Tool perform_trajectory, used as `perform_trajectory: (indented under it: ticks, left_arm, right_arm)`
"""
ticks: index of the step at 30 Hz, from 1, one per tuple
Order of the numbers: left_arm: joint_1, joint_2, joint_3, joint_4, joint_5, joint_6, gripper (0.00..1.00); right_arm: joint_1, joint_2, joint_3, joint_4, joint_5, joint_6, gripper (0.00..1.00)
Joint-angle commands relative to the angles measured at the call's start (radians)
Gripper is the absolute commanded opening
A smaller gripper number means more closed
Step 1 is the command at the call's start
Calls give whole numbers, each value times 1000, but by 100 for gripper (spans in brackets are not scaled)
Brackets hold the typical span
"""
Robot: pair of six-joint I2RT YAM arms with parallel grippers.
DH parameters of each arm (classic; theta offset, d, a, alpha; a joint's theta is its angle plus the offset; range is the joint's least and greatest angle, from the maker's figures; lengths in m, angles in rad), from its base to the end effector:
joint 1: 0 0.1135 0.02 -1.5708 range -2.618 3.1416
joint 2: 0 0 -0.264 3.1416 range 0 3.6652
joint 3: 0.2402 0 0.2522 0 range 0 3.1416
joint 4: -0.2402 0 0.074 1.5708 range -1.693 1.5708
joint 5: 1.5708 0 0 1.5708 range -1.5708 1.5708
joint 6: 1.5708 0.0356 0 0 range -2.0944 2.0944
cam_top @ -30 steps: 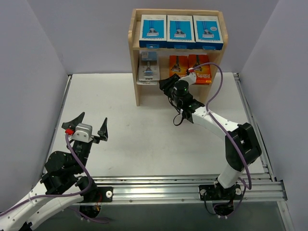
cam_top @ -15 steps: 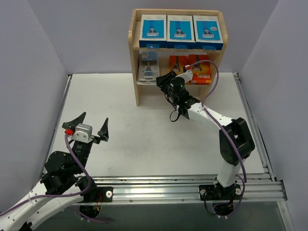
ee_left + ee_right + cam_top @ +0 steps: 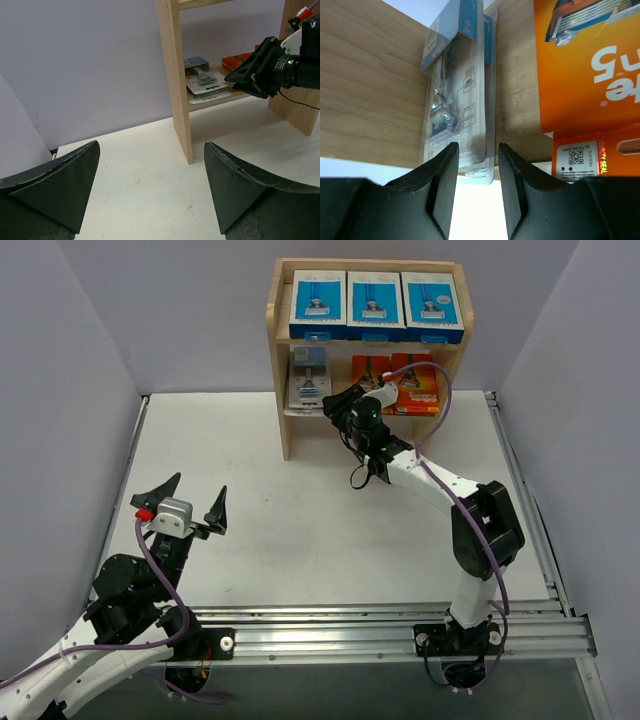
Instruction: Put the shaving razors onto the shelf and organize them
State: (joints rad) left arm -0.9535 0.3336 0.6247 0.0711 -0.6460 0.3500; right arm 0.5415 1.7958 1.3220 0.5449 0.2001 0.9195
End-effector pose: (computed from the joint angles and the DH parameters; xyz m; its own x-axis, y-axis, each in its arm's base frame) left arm 0.0660 -0.0559 0.3640 0.3042 0.0445 -0.9516 0.2352 0.9645 0.1203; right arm 0.3746 0.2170 0.3202 -0.2297 0.7714 -0.5935 -0.2516 0.5420 0.8019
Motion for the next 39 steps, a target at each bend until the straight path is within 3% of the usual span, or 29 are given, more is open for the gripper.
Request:
perform_trajectory:
  ticks: [1, 25, 39]
  left_arm:
    - [-5, -2, 13, 25, 11, -9, 94]
    - [-7, 2, 17, 21, 20, -11, 94]
    - [-7, 4, 18, 18, 23, -11, 94]
  right_arm:
    - [-9, 16, 45, 46, -2, 16, 33]
    - [-11, 22, 48, 67, -31, 36, 13]
    - [-3, 20, 45, 70, -56, 45, 11]
